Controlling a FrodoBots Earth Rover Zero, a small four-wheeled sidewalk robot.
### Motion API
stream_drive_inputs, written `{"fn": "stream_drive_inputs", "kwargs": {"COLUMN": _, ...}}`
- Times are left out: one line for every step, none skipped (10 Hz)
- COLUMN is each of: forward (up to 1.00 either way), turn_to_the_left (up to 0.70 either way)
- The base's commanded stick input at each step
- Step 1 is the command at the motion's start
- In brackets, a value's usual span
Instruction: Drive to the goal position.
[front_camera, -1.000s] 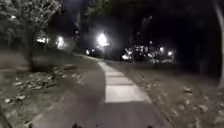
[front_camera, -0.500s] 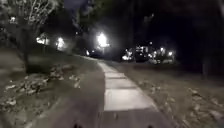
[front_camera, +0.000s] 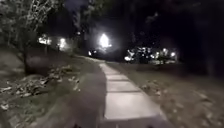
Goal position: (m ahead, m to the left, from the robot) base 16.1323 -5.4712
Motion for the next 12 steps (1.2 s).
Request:
{"fn": "stream_drive_inputs", "kwargs": {"forward": 0.45, "turn_to_the_left": 0.0}}
{"fn": "stream_drive_inputs", "kwargs": {"forward": 0.45, "turn_to_the_left": 0.0}}
{"fn": "stream_drive_inputs", "kwargs": {"forward": 0.45, "turn_to_the_left": 0.0}}
{"fn": "stream_drive_inputs", "kwargs": {"forward": 0.45, "turn_to_the_left": 0.0}}
{"fn": "stream_drive_inputs", "kwargs": {"forward": 0.45, "turn_to_the_left": 0.0}}
{"fn": "stream_drive_inputs", "kwargs": {"forward": 0.45, "turn_to_the_left": 0.11}}
{"fn": "stream_drive_inputs", "kwargs": {"forward": 0.45, "turn_to_the_left": 0.27}}
{"fn": "stream_drive_inputs", "kwargs": {"forward": 0.45, "turn_to_the_left": 0.27}}
{"fn": "stream_drive_inputs", "kwargs": {"forward": 0.45, "turn_to_the_left": 0.27}}
{"fn": "stream_drive_inputs", "kwargs": {"forward": 0.45, "turn_to_the_left": 0.27}}
{"fn": "stream_drive_inputs", "kwargs": {"forward": 0.45, "turn_to_the_left": 0.27}}
{"fn": "stream_drive_inputs", "kwargs": {"forward": 0.45, "turn_to_the_left": 0.27}}
